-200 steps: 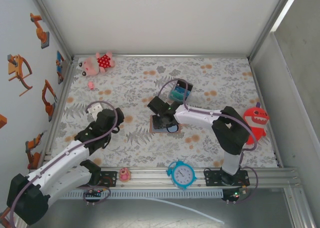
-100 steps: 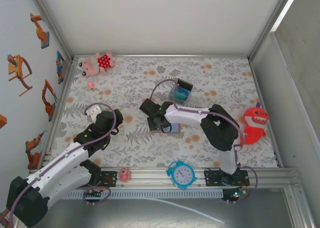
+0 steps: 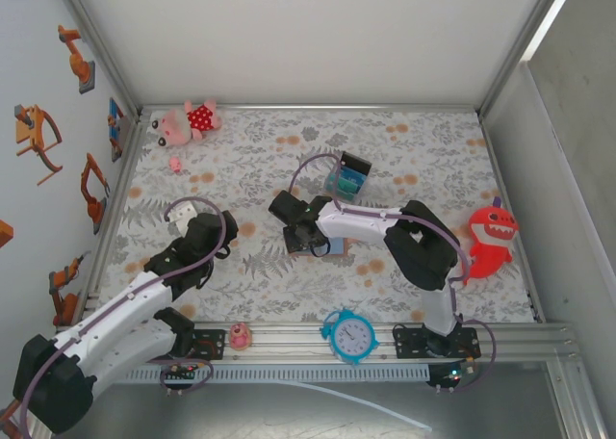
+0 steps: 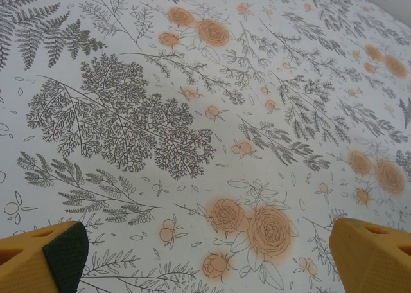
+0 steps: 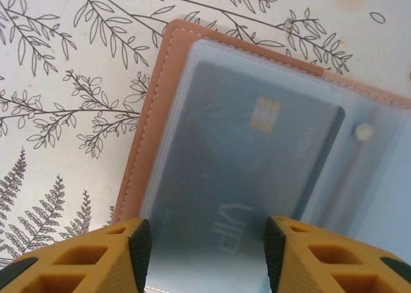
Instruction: Take the credit cards out of the card holder
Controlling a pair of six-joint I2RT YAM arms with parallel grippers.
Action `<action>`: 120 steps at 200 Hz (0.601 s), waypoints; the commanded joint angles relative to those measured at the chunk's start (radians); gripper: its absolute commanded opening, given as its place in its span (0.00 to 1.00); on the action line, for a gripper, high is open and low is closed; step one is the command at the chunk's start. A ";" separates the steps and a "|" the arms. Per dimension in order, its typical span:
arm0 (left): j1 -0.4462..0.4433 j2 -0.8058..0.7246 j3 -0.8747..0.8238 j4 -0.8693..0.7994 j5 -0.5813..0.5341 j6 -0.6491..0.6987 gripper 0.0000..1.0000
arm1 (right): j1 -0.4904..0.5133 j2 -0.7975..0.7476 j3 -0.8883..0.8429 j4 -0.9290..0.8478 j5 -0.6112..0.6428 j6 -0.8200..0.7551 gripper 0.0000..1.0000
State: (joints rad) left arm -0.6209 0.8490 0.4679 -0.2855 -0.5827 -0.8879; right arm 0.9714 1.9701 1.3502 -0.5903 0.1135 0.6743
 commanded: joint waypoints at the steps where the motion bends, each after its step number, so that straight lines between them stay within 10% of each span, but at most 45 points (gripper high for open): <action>1: 0.005 0.006 0.011 -0.010 0.000 -0.003 0.97 | 0.006 0.002 -0.003 0.001 -0.004 -0.012 0.51; 120: 0.006 0.020 0.038 -0.018 0.012 0.014 0.97 | 0.000 0.033 -0.068 -0.003 -0.011 -0.012 0.50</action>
State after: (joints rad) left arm -0.6201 0.8619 0.4694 -0.2859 -0.5785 -0.8871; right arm 0.9714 1.9743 1.3350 -0.5644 0.1024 0.6594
